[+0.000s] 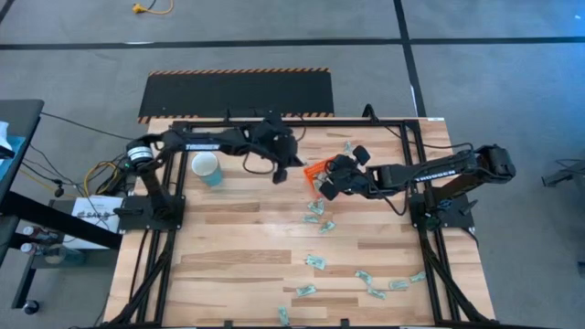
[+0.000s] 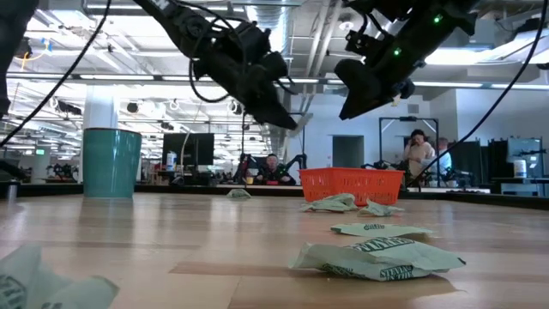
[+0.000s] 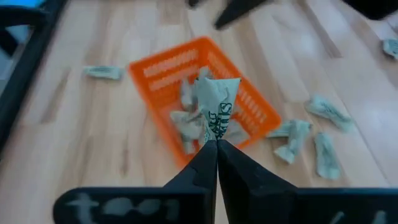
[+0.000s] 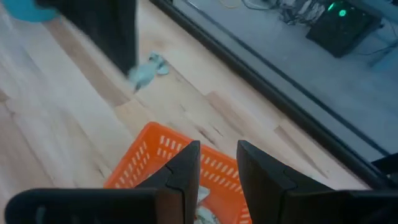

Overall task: Pick and place Stevia / Truvia into bins
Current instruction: Put the stevia packet into the bin

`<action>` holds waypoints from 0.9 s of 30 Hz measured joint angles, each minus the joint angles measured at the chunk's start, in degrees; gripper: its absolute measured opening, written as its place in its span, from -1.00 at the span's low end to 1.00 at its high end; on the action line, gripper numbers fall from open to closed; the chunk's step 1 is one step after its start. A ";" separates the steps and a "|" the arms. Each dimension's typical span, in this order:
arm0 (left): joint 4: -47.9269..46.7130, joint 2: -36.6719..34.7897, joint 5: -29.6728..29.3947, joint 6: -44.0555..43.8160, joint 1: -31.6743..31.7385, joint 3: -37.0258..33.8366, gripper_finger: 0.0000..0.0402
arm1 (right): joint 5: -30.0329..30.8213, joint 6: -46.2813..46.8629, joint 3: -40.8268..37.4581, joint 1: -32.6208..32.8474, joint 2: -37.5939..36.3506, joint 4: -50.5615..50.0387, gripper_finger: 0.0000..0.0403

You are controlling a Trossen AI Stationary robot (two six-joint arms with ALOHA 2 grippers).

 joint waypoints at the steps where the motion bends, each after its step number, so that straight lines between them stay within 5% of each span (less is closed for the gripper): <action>1: 2.04 0.95 0.00 -0.34 -0.53 0.00 -1.00 | 0.74 0.01 -0.03 0.19 -0.41 -0.25 -0.50; 18: 8.54 8.45 2.29 -5.58 -1.25 2.58 -0.99 | 2.08 0.02 0.01 1.03 -1.69 -0.36 -0.50; 23: 8.15 8.45 5.90 -4.47 -1.50 2.58 -0.81 | 2.06 0.04 0.01 1.03 -1.69 -0.42 -0.50; 27: 8.05 8.45 2.32 -4.47 -1.85 2.58 -0.58 | 2.03 0.04 0.01 1.03 -1.69 -0.42 -0.50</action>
